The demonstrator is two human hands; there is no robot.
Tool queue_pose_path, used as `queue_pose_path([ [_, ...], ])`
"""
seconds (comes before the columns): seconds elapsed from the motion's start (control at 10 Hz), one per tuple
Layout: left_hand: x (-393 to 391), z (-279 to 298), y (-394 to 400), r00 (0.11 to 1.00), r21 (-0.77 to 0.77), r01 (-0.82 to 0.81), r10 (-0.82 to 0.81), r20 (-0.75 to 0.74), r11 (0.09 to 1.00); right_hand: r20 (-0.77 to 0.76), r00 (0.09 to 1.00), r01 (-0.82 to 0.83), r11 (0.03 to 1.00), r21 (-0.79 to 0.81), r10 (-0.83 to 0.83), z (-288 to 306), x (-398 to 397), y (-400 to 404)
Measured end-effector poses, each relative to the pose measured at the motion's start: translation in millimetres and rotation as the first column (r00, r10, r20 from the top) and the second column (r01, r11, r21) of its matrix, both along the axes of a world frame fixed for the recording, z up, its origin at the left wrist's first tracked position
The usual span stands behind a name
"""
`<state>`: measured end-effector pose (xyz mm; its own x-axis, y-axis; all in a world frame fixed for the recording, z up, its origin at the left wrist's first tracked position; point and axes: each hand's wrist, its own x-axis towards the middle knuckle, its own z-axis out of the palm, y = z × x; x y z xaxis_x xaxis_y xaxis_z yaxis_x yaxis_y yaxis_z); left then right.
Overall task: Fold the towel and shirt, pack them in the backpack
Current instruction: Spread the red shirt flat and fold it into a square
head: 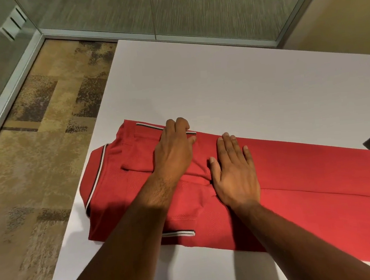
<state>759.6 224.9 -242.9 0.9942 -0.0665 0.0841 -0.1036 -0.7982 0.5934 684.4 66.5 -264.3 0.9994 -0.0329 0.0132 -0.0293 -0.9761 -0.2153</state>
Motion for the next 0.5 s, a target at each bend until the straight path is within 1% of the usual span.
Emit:
queue_pose_path([
  [0.1, -6.7, 4.1, 0.3, 1.0, -0.063, -0.015, 0.016, 0.025, 0.998, -0.005, 1.0, -0.008, 1.0, 0.001, 0.008, 0.1, -0.2, -0.4],
  [0.2, -19.3, 5.7, 6.5, 0.99, -0.01, -0.081, 0.082, 0.115, 0.997, -0.006, 1.0, -0.011, 1.0, 0.017, 0.011, 1.7, -0.5, -1.3],
  [0.3, -31.2, -0.5, 25.2, 0.979, 0.034, -0.151, 0.145, 0.141, 0.988, -0.012, 1.0, -0.027, 0.997, 0.068, 0.027, 3.3, -1.3, -3.8],
  [0.4, -34.5, -8.7, 40.0, 0.994, 0.142, -0.106, 0.109, -0.016, 0.984, -0.028, 0.999, -0.032, 0.988, 0.153, 0.037, 6.3, -0.6, -5.6],
  [0.5, -34.9, -8.9, 43.6, 0.996, 0.211, -0.044, 0.058, -0.064, 0.976, 0.025, 1.0, -0.014, 0.976, 0.218, 0.009, 16.5, 1.6, 4.0],
])
